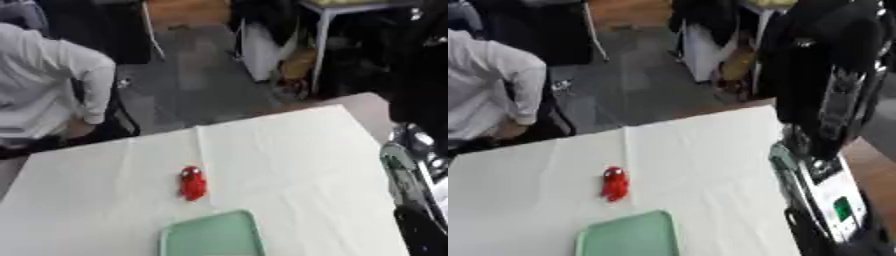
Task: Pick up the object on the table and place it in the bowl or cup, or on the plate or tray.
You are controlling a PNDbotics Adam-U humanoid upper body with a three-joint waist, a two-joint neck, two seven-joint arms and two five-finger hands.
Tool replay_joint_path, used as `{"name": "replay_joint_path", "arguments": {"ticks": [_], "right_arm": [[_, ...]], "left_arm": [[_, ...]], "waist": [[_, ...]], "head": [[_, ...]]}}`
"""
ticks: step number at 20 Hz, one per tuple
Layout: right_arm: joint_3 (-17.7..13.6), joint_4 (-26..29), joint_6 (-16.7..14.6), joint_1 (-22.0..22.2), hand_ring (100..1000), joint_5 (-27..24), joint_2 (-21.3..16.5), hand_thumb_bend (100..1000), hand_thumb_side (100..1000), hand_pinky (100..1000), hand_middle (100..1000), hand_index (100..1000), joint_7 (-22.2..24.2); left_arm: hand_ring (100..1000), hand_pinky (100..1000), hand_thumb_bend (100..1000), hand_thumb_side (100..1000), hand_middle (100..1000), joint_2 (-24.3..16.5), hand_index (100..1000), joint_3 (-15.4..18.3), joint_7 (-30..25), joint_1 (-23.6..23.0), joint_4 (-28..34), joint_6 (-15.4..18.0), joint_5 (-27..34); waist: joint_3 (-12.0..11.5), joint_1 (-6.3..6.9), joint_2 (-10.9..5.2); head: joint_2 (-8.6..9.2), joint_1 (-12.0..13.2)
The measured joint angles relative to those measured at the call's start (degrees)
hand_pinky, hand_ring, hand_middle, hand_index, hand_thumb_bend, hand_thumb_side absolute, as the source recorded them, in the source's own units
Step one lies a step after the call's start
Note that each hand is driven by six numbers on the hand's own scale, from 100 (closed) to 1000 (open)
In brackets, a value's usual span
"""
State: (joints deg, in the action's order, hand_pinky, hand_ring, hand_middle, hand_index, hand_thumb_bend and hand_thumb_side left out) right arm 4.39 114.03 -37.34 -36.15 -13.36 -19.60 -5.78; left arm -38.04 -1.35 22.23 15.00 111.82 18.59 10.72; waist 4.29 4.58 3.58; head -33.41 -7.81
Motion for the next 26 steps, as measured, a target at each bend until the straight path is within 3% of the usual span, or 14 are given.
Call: {"name": "replay_joint_path", "arguments": {"ticks": [3,5,11,18,26], "right_arm": [[0.0,0.0,0.1,0.0,368,0.1,0.0,100,386,233,411,509,-0.1],[0.1,0.0,0.2,0.1,367,0.2,0.0,100,387,233,410,508,-0.1],[0.4,0.0,0.7,0.1,366,0.1,0.0,100,389,234,408,508,0.5],[0.5,0.0,1.3,0.0,364,-0.3,0.0,100,391,234,405,508,1.0],[0.6,0.0,1.7,-0.1,363,-0.6,0.1,100,398,234,405,506,0.7]], "left_arm": [[337,285,449,647,633,-4.4,777,-0.3,-2.4,1.5,-3.4,-5.9,-7.2],[357,299,475,636,660,-7.2,786,-1.1,-5.5,3.3,-6.1,-8.7,-11.6],[417,362,516,617,706,-14.6,796,-4.9,-19.4,9.4,-13.2,-12.4,-23.3],[519,484,646,488,739,-18.3,789,-9.9,-33.6,17.5,-20.7,-8.9,-33.1],[571,621,767,395,776,-16.5,781,-16.0,-46.9,27.6,-31.4,-0.6,-44.7]], "waist": [[0.2,0.1,0.0],[0.4,0.21,0.0],[1.0,0.31,0.0],[1.6,0.69,0.03],[2.6,0.85,0.35]], "head": [[-3.76,0.2],[-5.33,0.2],[-8.32,0.4],[-9.8,0.7],[-10.17,0.7]]}}
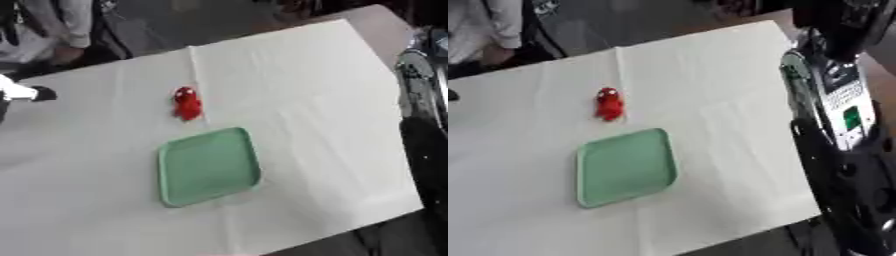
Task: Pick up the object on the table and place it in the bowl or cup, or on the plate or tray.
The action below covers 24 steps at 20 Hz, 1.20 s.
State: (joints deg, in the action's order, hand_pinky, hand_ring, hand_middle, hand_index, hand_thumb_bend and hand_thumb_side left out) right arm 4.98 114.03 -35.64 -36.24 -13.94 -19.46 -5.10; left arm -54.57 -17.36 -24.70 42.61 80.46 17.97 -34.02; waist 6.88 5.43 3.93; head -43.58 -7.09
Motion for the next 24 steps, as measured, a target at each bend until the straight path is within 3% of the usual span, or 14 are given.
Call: {"name": "replay_joint_path", "arguments": {"ticks": [9,18,24], "right_arm": [[0.0,0.0,1.5,-1.1,361,0.1,1.8,100,418,235,403,497,-1.5],[0.2,0.0,4.9,-3.3,358,1.2,4.7,100,437,236,400,491,-3.9],[0.9,0.0,5.8,-3.8,356,1.1,6.5,100,442,237,397,490,-3.6]], "left_arm": [[598,678,791,347,791,6.6,778,-5.5,-5.6,7.8,-6.3,13.1,-12.7],[614,689,782,323,801,11.2,784,-6.8,-1.2,9.4,-11.8,19.1,-19.7],[743,740,882,339,930,12.5,934,-6.6,0.3,9.4,-14.8,20.6,-22.9]], "waist": [[2.4,0.85,0.1],[5.3,2.16,0.4],[6.7,2.28,1.1]], "head": [[0.04,0.6],[0.48,2.7],[0.98,3.7]]}}
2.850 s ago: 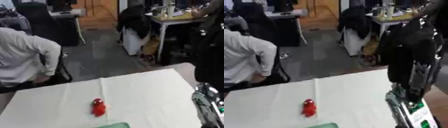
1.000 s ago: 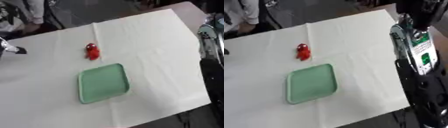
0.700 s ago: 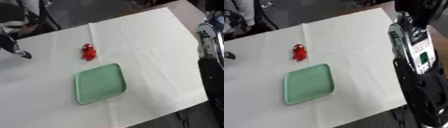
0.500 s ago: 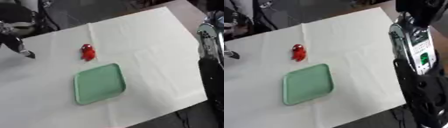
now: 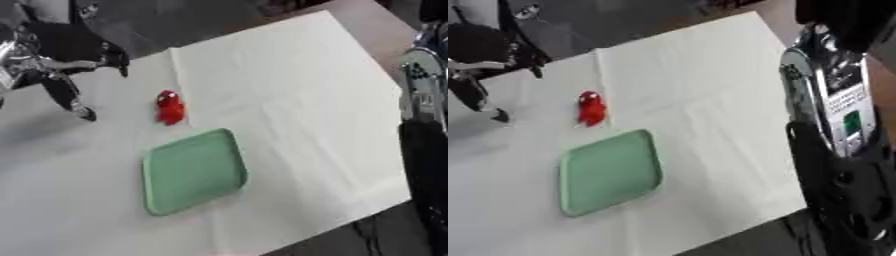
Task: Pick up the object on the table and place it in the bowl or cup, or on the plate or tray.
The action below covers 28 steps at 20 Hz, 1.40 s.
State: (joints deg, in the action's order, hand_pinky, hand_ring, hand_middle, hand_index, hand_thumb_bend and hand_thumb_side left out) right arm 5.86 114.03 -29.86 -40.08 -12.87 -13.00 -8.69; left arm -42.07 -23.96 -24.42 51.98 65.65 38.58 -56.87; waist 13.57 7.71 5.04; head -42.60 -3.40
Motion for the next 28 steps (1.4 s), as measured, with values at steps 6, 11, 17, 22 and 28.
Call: {"name": "replay_joint_path", "arguments": {"ticks": [6,11,17,22,28], "right_arm": [[0.2,0.0,0.3,-0.2,356,-0.4,0.5,100,444,237,398,490,0.5],[0.3,0.0,0.3,-0.7,359,-0.6,1.3,100,445,237,401,490,0.6],[0.4,0.0,0.3,-1.5,361,-0.9,2.2,100,448,238,404,490,0.6],[0.4,0.0,0.2,-2.6,363,-1.1,3.2,100,450,238,406,490,0.7],[0.7,0.0,0.4,-3.4,364,-1.3,4.0,100,453,238,408,490,1.0]], "left_arm": [[765,745,924,353,952,2.0,961,0.0,0.5,0.1,-2.0,0.5,-0.7],[764,735,844,305,953,3.4,956,0.3,1.2,0.1,-2.7,1.2,-1.1],[750,709,797,234,936,4.5,934,0.5,2.9,0.6,-3.1,2.2,-2.9],[740,696,767,224,926,5.5,925,0.7,4.9,0.6,-4.0,3.8,-5.0],[716,677,729,210,901,6.1,910,1.0,6.6,0.6,-5.6,5.1,-7.5]], "waist": [[0.7,0.35,0.6],[1.4,0.43,0.85],[2.5,1.13,1.37],[3.6,1.78,1.86],[4.7,2.66,2.5]], "head": [[0.02,1.1],[0.61,1.6],[1.53,2.9],[1.57,4.0],[2.44,5.6]]}}
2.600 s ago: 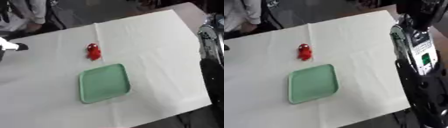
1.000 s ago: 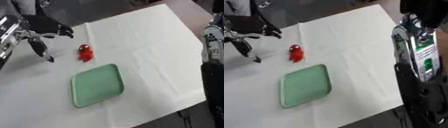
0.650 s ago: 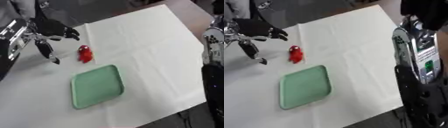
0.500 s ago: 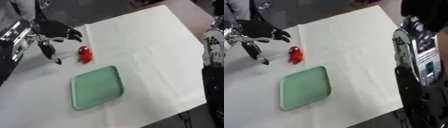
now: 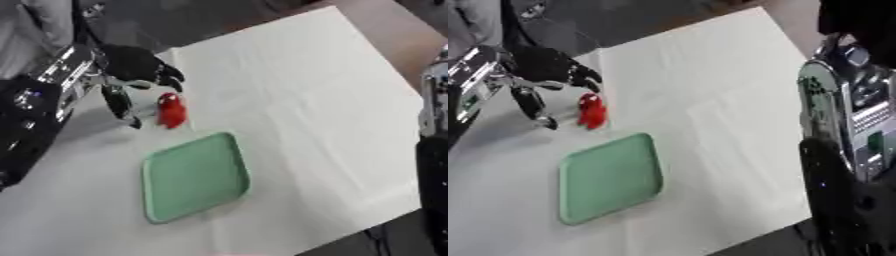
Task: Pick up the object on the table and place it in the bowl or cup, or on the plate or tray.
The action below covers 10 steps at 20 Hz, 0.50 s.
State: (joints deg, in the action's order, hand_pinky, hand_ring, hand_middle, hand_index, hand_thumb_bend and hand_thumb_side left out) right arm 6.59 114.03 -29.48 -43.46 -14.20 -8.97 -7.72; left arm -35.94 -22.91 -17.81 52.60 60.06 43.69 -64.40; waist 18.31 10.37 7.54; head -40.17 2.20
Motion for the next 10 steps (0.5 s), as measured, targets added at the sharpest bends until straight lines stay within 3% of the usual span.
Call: {"name": "replay_joint_path", "arguments": {"ticks": [10], "right_arm": [[0.4,0.0,-0.1,-0.8,365,-0.8,0.5,100,454,238,410,490,0.6]], "left_arm": [[689,671,709,206,867,0.9,893,2.9,2.6,0.2,-3.5,-1.7,-6.8]], "waist": [[0.9,0.72,0.86]], "head": [[1.13,1.0]]}}
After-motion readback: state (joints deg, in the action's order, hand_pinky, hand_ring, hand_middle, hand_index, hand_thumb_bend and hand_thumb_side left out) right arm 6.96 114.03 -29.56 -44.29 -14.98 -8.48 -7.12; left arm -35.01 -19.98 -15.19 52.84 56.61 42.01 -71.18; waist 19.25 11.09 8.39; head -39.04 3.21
